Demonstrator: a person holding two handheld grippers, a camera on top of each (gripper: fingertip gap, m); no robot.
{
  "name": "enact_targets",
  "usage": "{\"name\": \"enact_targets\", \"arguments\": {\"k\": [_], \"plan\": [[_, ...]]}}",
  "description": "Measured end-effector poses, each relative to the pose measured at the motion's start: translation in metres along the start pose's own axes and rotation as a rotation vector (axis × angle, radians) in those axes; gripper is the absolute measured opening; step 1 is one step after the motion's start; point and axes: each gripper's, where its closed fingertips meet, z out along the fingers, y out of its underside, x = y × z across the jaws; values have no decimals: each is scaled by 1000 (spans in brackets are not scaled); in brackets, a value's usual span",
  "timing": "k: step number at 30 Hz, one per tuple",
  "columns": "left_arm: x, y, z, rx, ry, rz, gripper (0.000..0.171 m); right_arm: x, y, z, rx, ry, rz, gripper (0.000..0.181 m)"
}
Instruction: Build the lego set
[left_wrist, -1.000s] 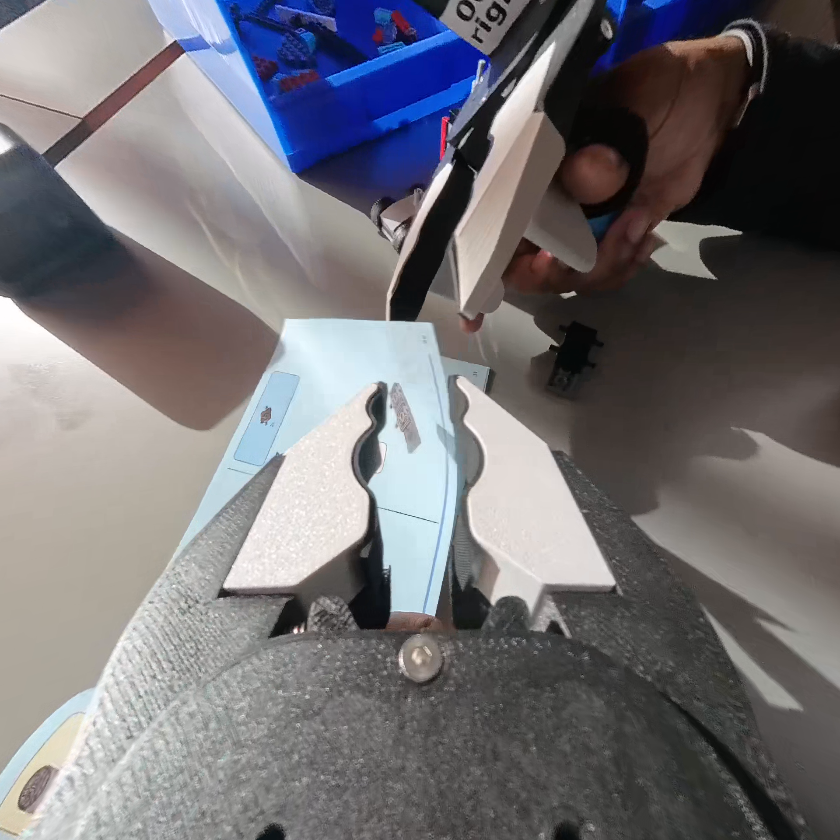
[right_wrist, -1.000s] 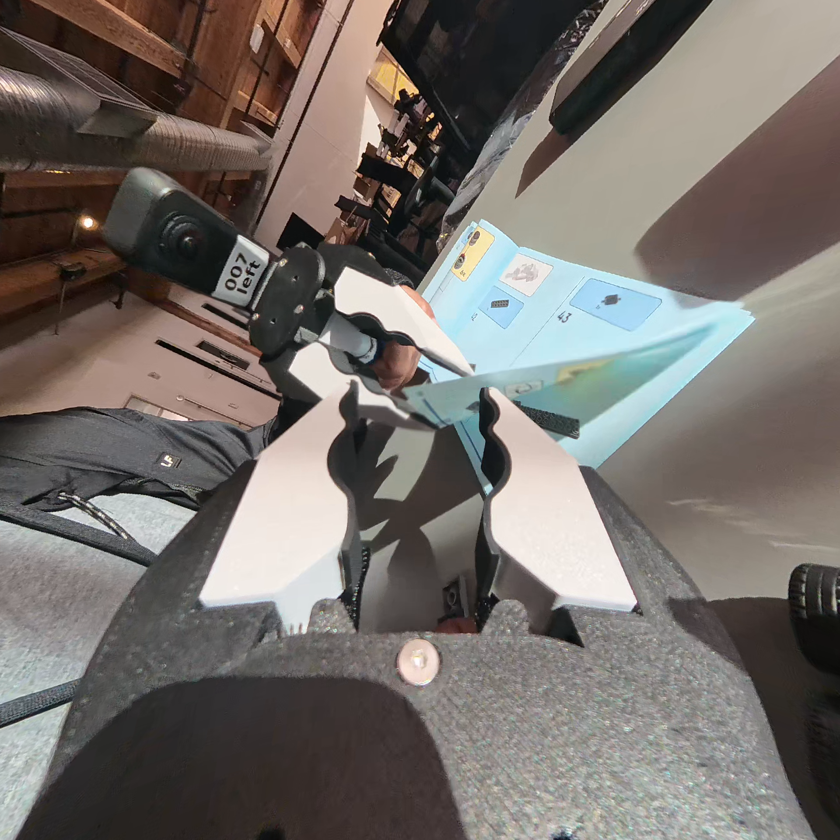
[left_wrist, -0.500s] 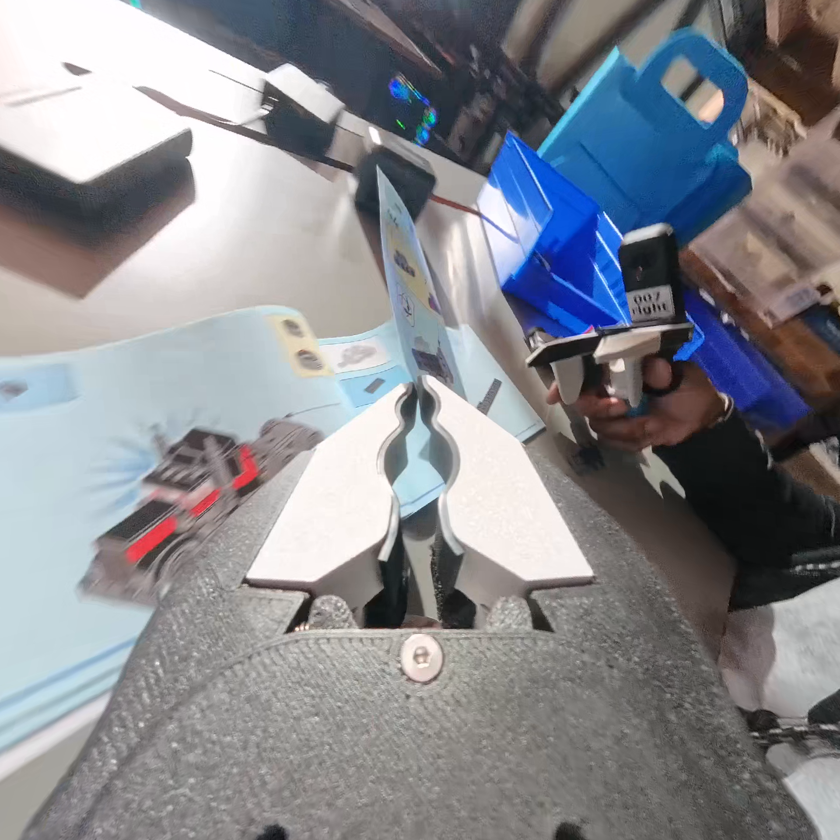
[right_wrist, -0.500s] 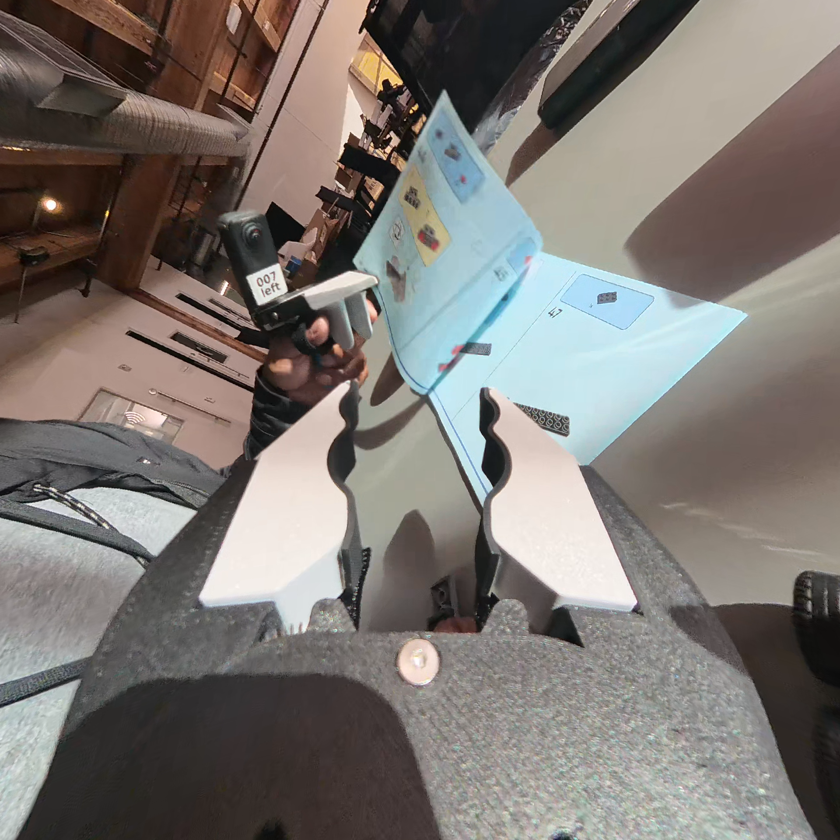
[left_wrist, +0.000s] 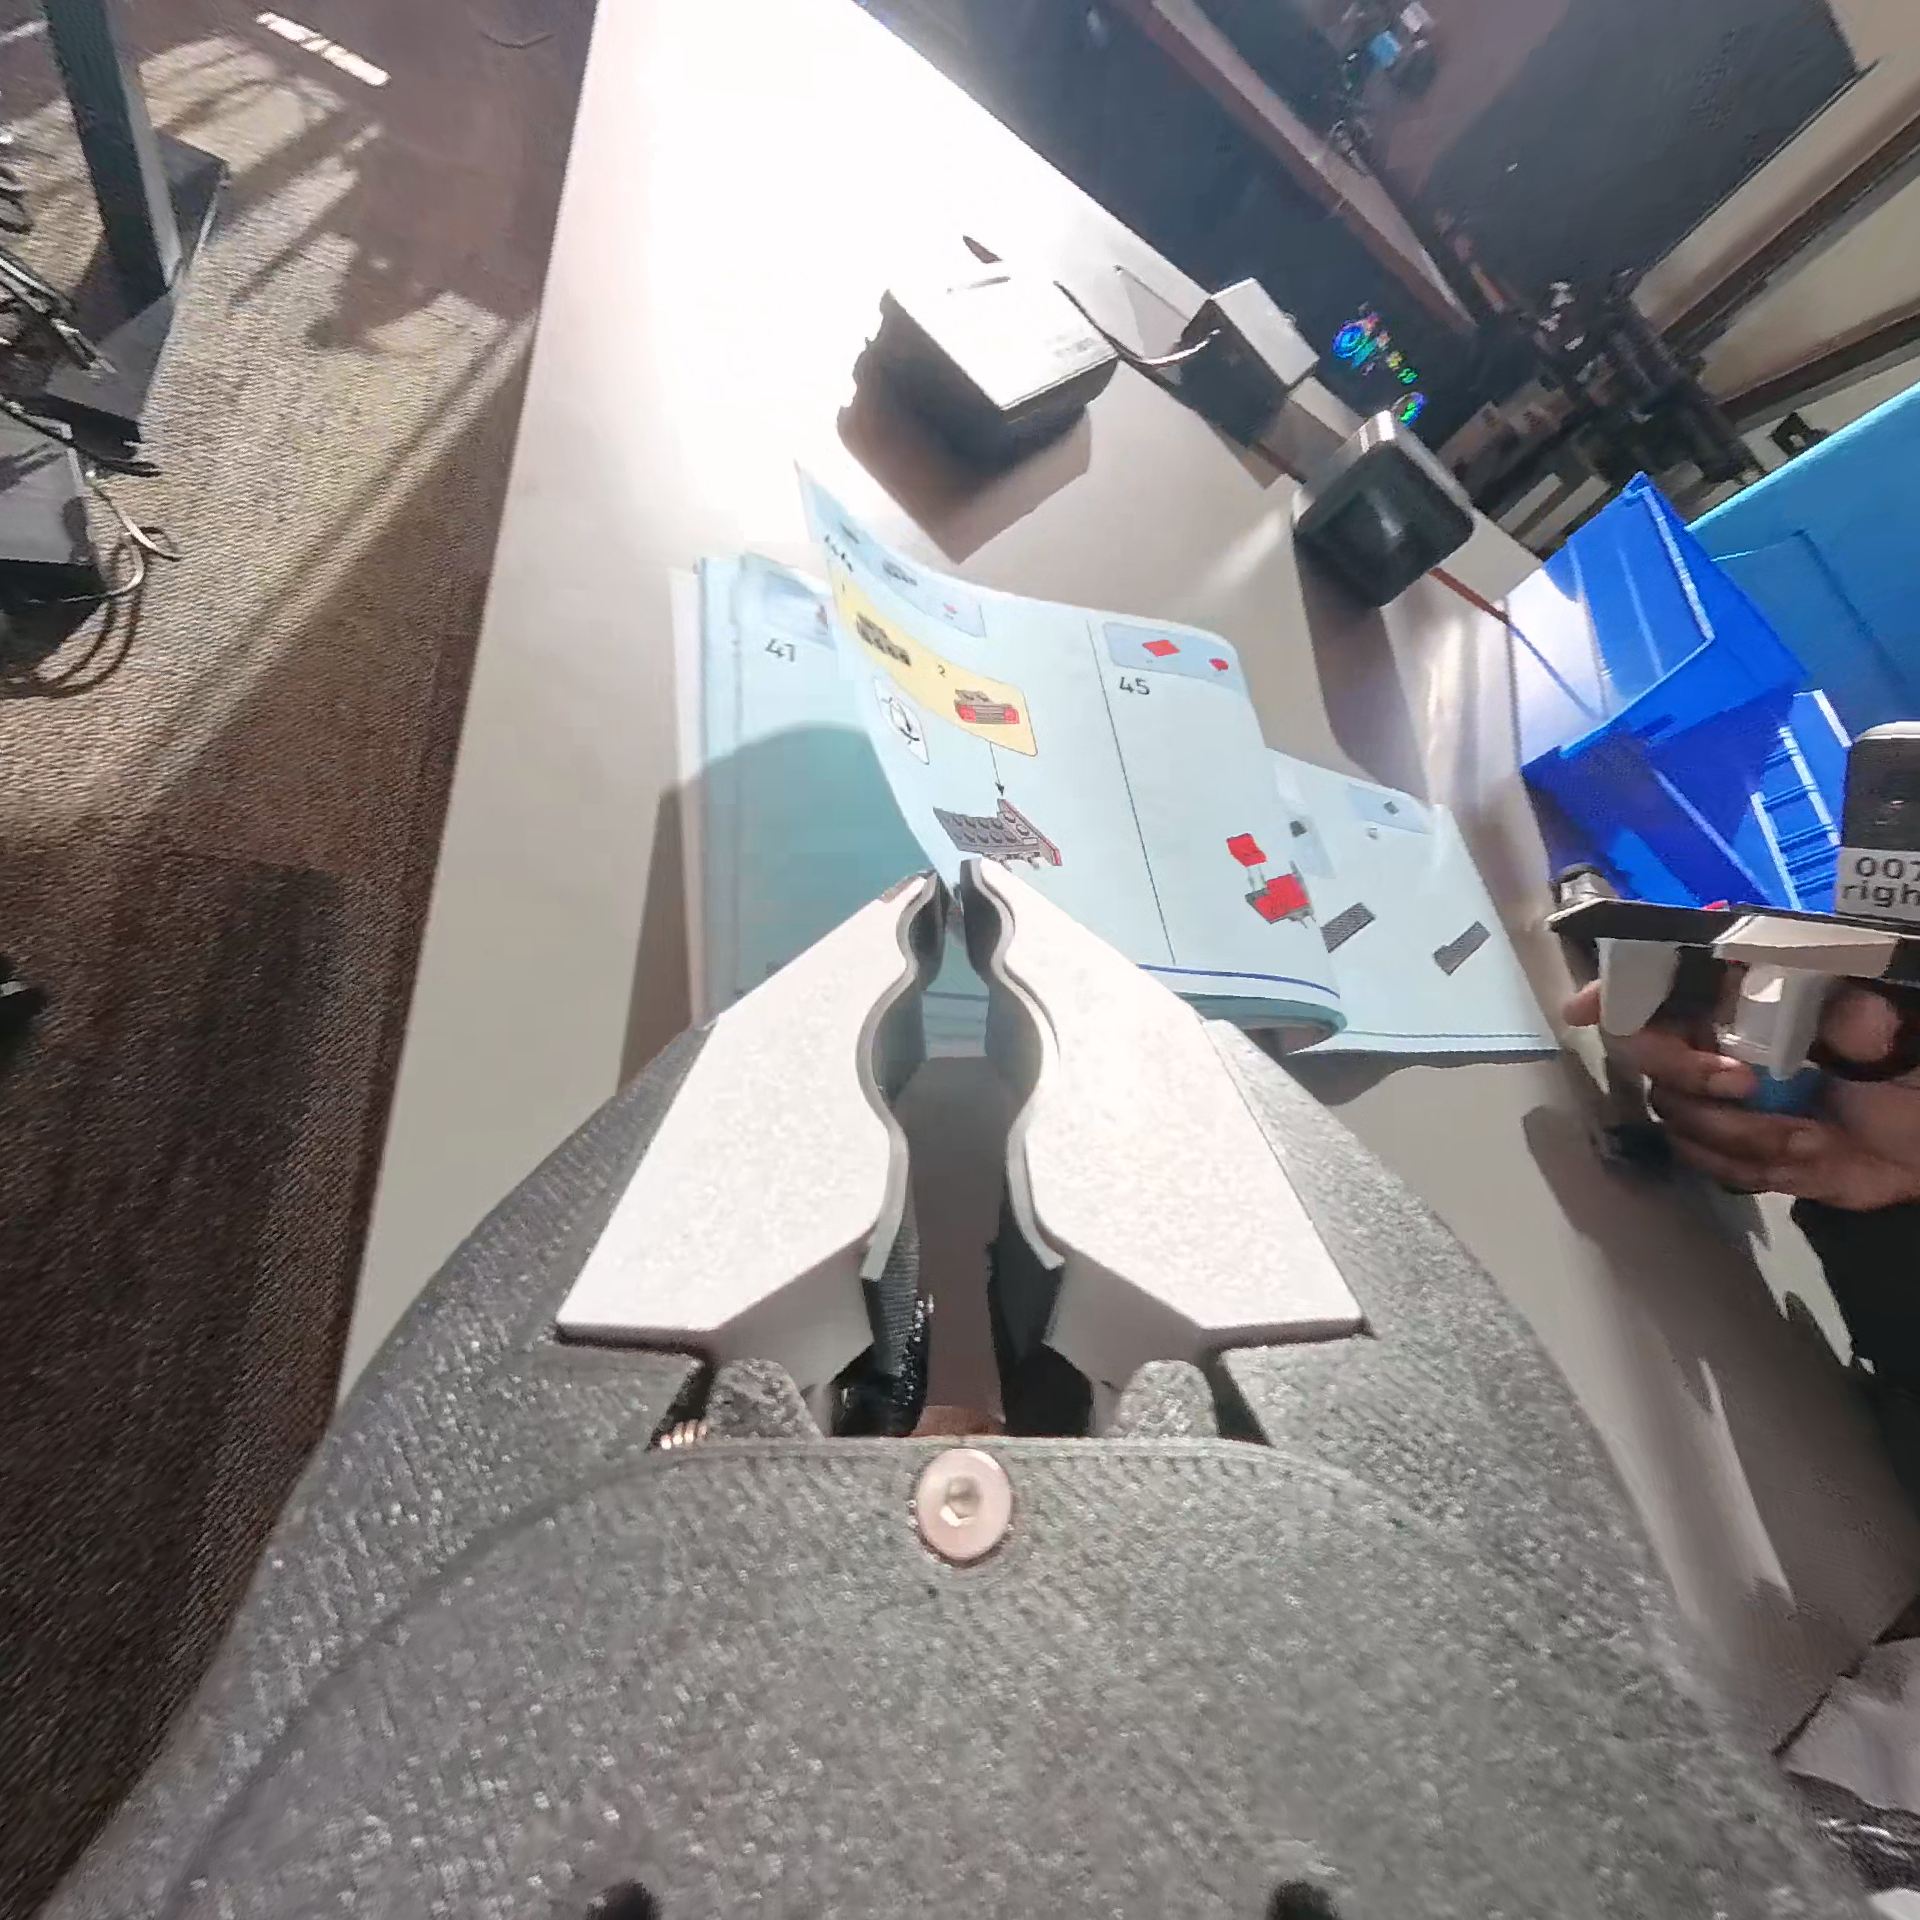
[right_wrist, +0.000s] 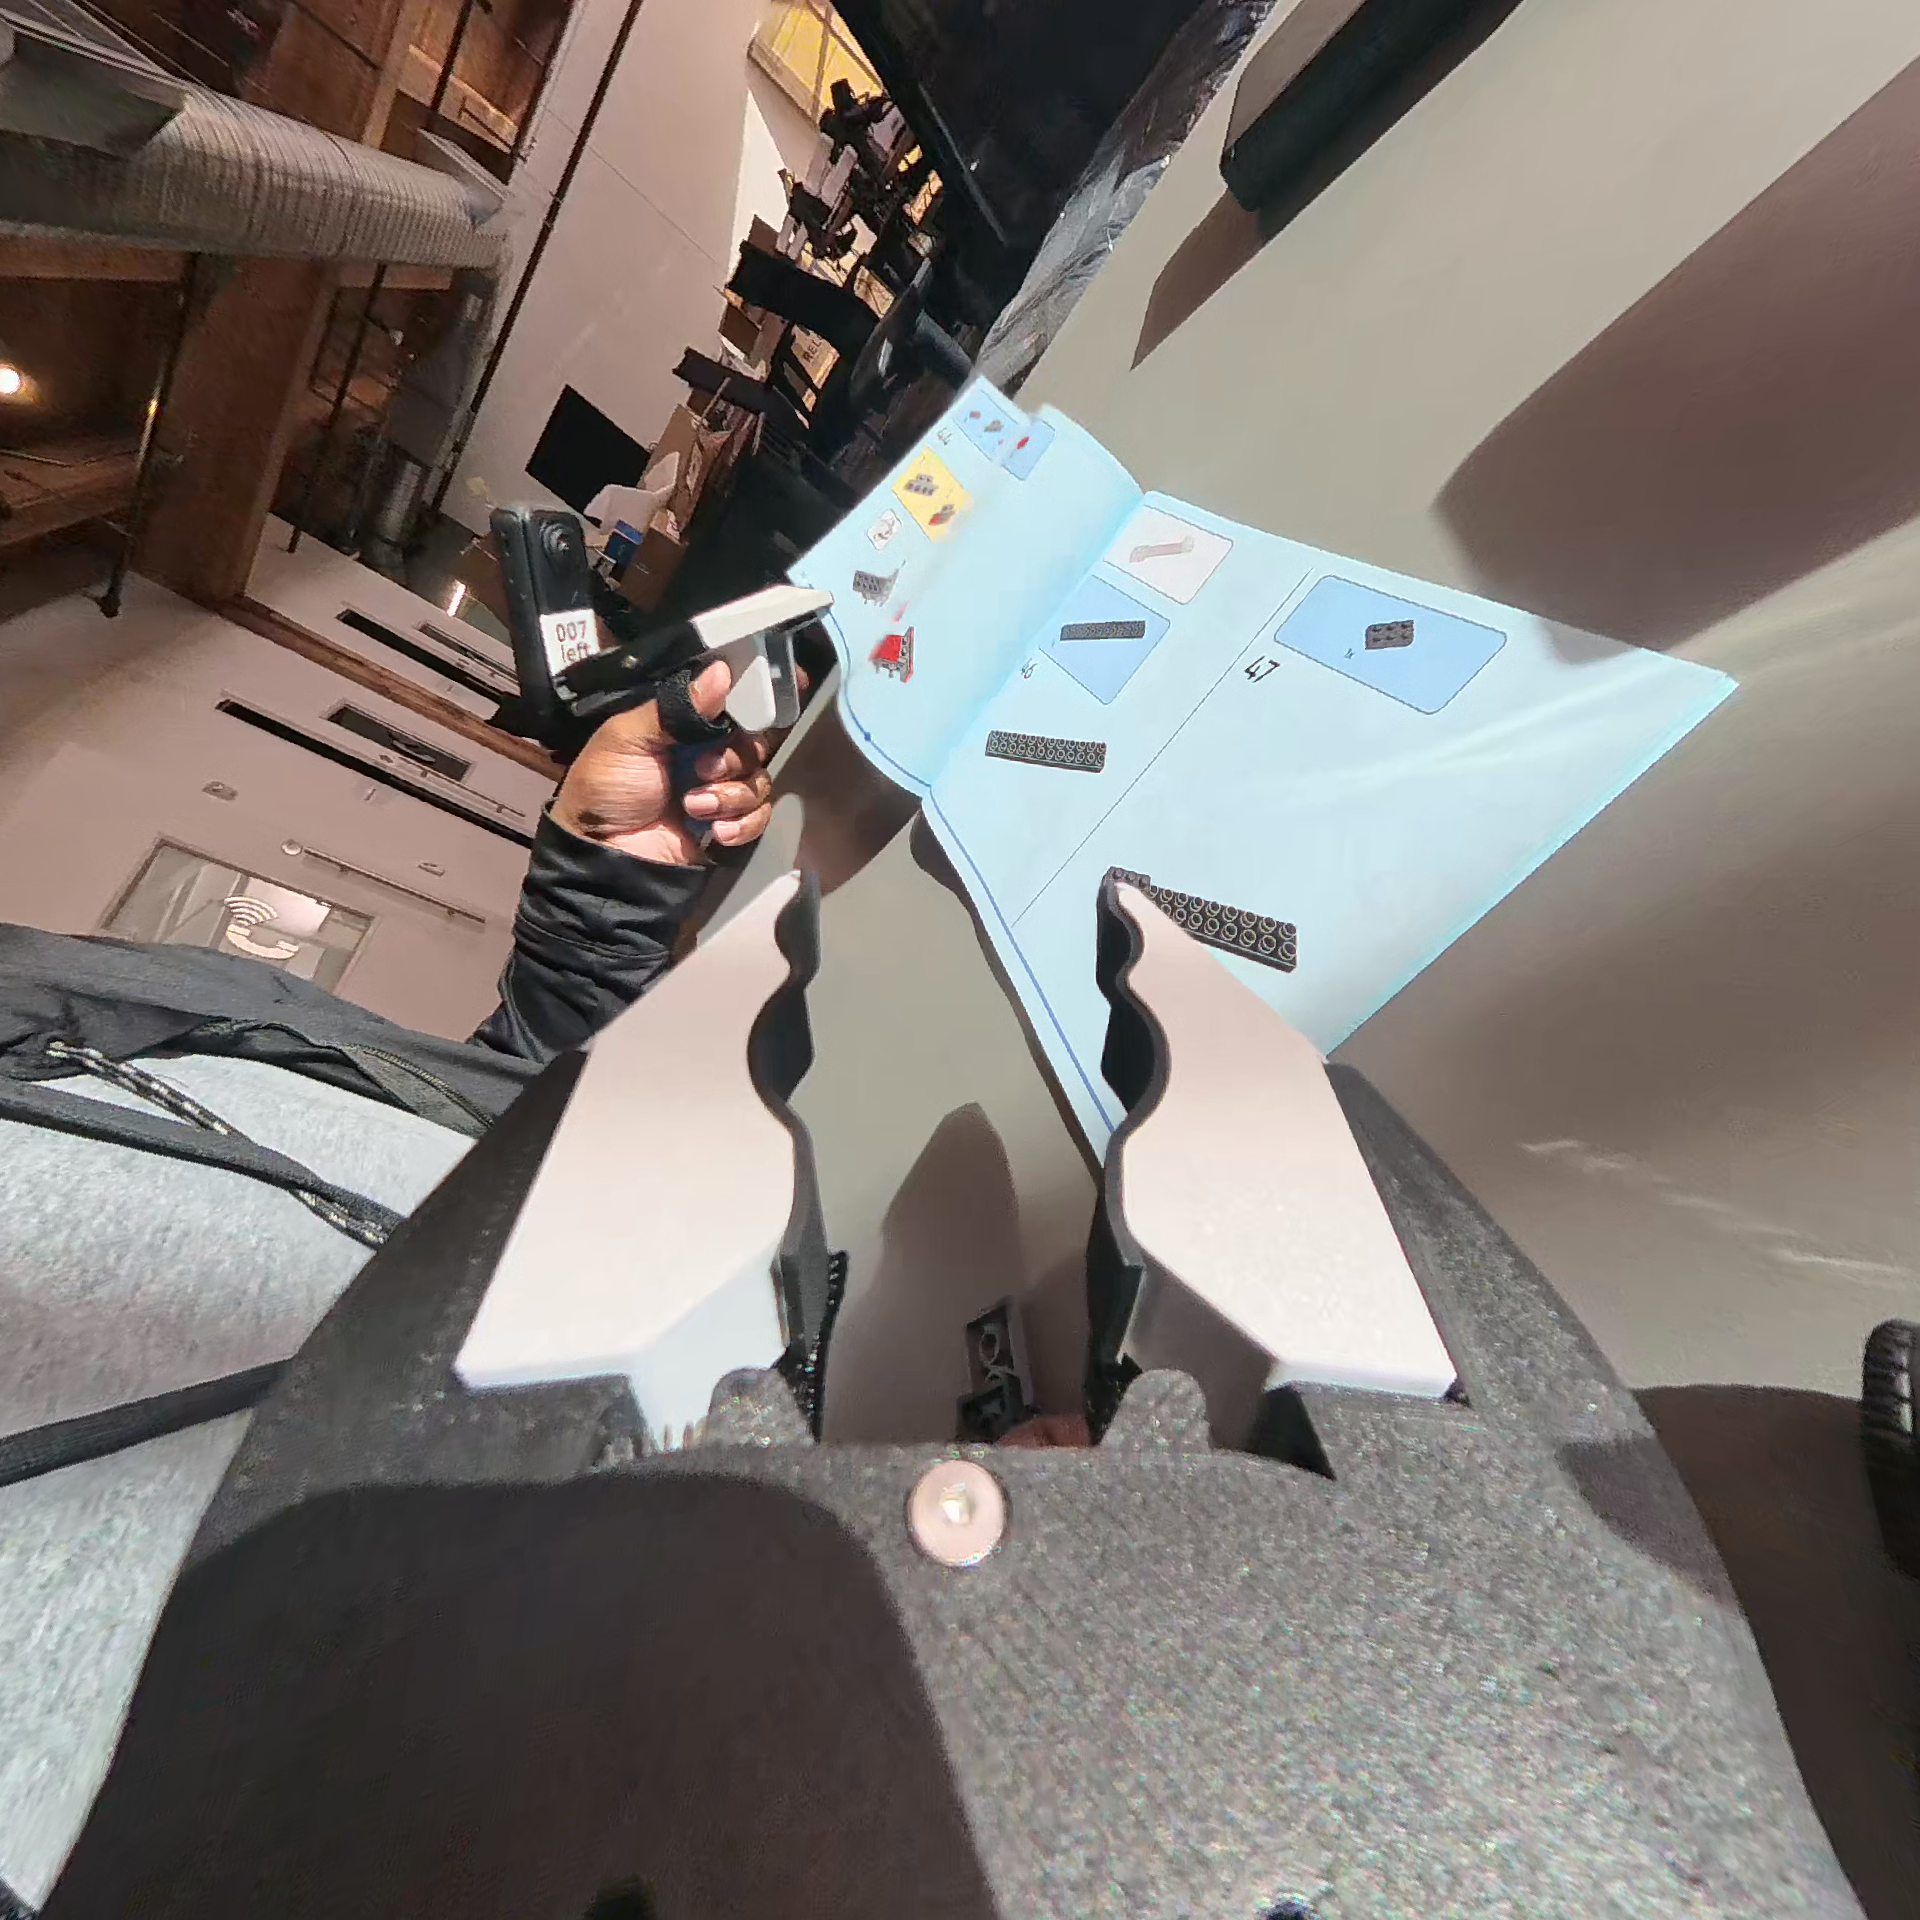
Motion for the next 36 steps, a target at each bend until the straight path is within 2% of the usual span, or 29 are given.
{"name": "enact_targets", "arguments": {"k": [5,8,12,15,18,22,26,30,36], "plan": [[-20,3,-12,-30,-71,21,14,1,1,1,-9,4,9,55],[-10,-5,-18,-2,-41,50,20,2,2,2,-17,8,11,55],[46,-11,-7,32,133,91,23,3,3,3,-25,14,14,55],[106,8,17,-49,328,106,24,3,4,3,-28,18,16,55],[132,27,43,-129,358,160,25,3,4,3,-29,18,15,55],[118,40,60,-209,243,229,24,3,4,3,-30,15,17,55],[93,42,56,-230,157,224,24,2,5,3,-38,6,19,55],[86,46,54,-238,144,203,25,1,6,4,-47,-2,16,55],[95,40,52,-213,192,200,27,-1,4,3,-37,-10,6,55]]}}
